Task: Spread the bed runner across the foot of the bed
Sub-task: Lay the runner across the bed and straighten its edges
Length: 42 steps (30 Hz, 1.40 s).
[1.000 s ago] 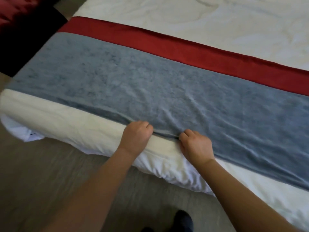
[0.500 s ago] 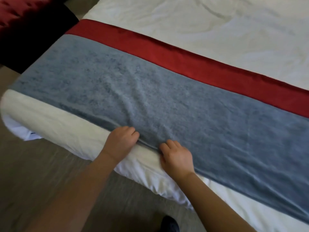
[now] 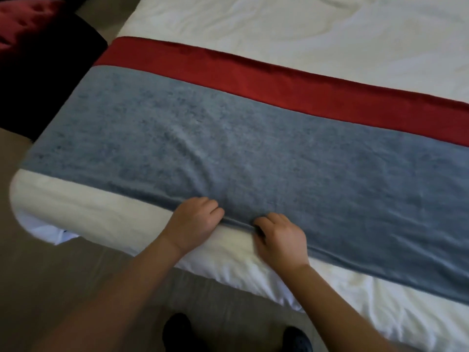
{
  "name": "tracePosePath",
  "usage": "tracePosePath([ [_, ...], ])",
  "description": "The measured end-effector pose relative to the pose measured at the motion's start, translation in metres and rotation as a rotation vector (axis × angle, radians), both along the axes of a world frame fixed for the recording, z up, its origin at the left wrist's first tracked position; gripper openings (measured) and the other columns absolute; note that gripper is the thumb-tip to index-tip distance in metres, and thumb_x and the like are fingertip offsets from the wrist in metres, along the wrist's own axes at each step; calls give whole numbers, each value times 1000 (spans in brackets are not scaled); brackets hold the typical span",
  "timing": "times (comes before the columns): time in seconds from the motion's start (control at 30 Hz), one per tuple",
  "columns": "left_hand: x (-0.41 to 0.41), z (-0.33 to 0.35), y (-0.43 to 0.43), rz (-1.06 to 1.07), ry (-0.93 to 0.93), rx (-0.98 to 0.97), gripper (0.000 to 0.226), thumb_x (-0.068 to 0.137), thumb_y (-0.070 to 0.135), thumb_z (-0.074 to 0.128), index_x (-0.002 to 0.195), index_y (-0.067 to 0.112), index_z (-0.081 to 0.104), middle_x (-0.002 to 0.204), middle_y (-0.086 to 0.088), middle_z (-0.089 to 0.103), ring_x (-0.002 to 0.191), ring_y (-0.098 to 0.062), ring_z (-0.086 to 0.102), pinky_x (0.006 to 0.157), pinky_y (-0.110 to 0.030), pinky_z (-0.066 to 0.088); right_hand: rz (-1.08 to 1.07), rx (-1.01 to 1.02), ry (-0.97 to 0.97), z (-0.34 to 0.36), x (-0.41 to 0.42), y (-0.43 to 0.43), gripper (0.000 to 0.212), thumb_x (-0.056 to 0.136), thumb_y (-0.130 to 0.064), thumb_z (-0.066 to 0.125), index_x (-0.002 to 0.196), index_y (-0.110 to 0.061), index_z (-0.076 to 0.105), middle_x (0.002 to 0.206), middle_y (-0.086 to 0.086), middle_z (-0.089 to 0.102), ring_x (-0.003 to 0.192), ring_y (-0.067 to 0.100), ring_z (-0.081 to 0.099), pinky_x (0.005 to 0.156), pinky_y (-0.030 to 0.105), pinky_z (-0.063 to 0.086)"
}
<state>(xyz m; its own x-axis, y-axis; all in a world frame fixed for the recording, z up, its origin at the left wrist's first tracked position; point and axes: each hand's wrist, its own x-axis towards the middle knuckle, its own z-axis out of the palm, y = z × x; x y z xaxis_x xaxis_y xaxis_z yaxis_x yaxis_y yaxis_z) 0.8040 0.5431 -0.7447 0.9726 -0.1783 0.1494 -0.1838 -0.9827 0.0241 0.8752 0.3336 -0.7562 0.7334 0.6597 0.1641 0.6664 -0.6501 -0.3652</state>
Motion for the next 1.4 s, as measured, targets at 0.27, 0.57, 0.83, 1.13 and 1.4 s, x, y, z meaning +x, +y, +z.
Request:
tracePosePath([
  [0.27, -25, 24, 124, 96, 86, 0, 22, 66, 15, 47, 82, 8, 60, 75, -12, 60, 65, -33, 59, 49, -38, 49, 102, 82, -153, 15, -31, 132, 15, 73, -17, 52, 78, -17, 67, 71, 4, 56, 62, 25, 54, 49, 29, 38],
  [0.57, -75, 25, 241, 224, 137, 26, 16, 72, 16, 43, 65, 8, 55, 63, -12, 54, 54, -32, 56, 41, -35, 43, -133, 88, 83, 8, -64, 186, 14, 64, -10, 79, 72, -19, 72, 68, -1, 65, 62, 22, 64, 43, 26, 46],
  [0.83, -90, 20, 276, 154, 8, 53, 13, 68, 5, 48, 70, 8, 60, 66, -11, 55, 58, -30, 56, 44, -35, 44, -167, 26, -7, 10, -78, 209, 8, 70, -17, 67, 77, -16, 71, 70, 1, 64, 61, 23, 61, 43, 28, 46],
  [1.13, -115, 24, 330, 263, 124, 138, 30, 51, -7, 79, 58, 8, 55, 54, -11, 49, 44, -27, 51, 38, -29, 39, -166, 35, -29, 10, -113, 235, 10, 68, -7, 76, 73, -15, 72, 67, 0, 65, 57, 21, 61, 45, 26, 47],
  [1.4, -102, 20, 277, 131, -84, 77, 10, 73, 5, 51, 70, 10, 59, 63, -10, 53, 55, -28, 54, 46, -35, 43, -58, -58, -45, 11, -98, 211, 20, 64, -9, 81, 80, -17, 72, 75, 0, 64, 64, 23, 62, 45, 29, 46],
])
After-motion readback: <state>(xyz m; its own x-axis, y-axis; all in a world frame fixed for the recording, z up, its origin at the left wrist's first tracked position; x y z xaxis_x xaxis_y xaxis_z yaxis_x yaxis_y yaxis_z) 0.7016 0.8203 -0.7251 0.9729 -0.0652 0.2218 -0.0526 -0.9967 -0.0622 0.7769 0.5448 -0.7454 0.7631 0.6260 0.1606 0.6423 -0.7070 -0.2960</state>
